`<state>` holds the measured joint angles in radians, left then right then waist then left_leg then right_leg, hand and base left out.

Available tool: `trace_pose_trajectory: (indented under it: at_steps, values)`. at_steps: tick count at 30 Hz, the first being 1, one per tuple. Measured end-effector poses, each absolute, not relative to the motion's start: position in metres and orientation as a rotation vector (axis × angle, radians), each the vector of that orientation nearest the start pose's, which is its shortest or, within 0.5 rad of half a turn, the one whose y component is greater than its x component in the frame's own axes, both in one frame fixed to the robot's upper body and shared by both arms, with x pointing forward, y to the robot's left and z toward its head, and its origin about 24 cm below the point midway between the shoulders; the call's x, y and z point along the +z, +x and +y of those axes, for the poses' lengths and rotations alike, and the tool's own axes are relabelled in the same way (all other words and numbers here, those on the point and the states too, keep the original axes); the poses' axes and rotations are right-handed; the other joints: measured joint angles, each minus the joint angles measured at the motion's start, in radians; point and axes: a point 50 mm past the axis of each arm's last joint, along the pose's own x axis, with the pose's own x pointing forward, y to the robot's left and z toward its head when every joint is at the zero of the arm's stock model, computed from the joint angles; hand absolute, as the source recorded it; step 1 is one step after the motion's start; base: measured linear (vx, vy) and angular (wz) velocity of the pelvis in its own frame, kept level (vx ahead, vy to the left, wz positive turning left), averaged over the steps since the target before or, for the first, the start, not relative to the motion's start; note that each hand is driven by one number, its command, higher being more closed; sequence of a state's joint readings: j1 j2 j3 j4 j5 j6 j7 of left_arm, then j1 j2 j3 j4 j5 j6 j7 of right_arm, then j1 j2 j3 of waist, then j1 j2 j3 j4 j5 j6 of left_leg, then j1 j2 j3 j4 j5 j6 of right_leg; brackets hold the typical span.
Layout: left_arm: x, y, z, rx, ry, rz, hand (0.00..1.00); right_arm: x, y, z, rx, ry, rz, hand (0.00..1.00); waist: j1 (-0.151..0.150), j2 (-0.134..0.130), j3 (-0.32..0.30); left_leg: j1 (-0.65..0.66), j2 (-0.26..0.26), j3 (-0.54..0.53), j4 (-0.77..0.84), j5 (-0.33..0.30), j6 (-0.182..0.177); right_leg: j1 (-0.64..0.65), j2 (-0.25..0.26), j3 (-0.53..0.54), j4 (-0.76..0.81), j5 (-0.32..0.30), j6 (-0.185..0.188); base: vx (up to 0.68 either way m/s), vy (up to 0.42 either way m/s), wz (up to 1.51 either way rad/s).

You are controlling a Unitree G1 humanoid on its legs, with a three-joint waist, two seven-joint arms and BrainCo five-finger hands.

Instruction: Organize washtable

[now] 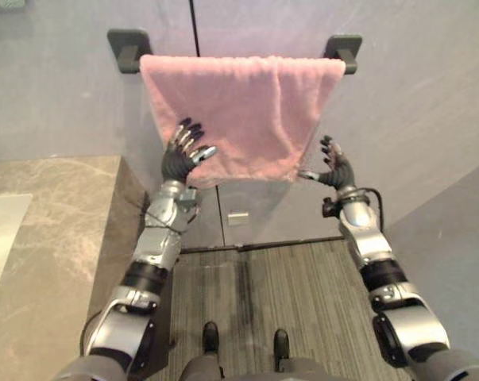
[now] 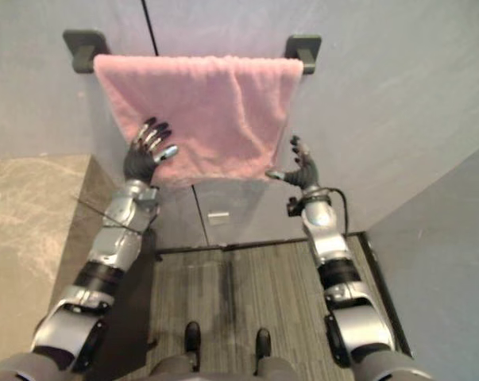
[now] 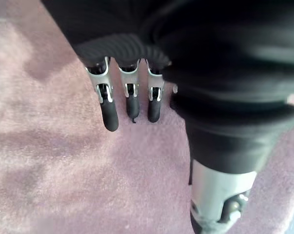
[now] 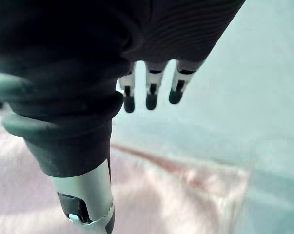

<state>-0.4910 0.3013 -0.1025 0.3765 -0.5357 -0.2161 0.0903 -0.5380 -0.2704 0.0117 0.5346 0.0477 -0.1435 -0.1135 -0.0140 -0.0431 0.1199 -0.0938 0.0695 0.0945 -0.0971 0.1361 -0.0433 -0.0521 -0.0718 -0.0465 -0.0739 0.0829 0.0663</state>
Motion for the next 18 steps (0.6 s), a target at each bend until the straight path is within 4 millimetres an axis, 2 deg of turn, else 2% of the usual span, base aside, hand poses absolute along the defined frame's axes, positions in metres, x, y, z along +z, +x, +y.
trace_pose_trajectory:
  at_steps: [10,15,18]
  values:
    - [0.096,0.318,0.202,0.054,-0.208,-0.237,0.0,0.083,0.327,-0.219,-0.159,-0.217,-0.128,0.0,0.002,0.0,0.0,0.024,0.0,-0.008,0.0,-0.001,-0.001,0.031,0.0,-0.006,-0.004,0.0,0.0,-0.01,0.003,0.02]
    - [0.082,0.296,0.213,0.073,-0.201,-0.217,0.0,0.074,0.312,-0.233,-0.194,-0.218,-0.111,0.0,0.003,-0.001,0.0,0.032,0.0,-0.013,0.0,-0.001,-0.001,0.041,-0.001,-0.008,-0.005,0.0,0.001,0.0,0.001,0.03]
    - [0.063,0.28,0.216,0.072,-0.167,-0.158,0.0,0.06,0.297,-0.239,-0.206,-0.232,-0.069,0.0,0.003,-0.001,-0.001,0.039,0.0,-0.018,0.0,-0.003,-0.003,0.056,-0.001,-0.009,-0.015,-0.001,0.002,-0.01,0.001,0.04]
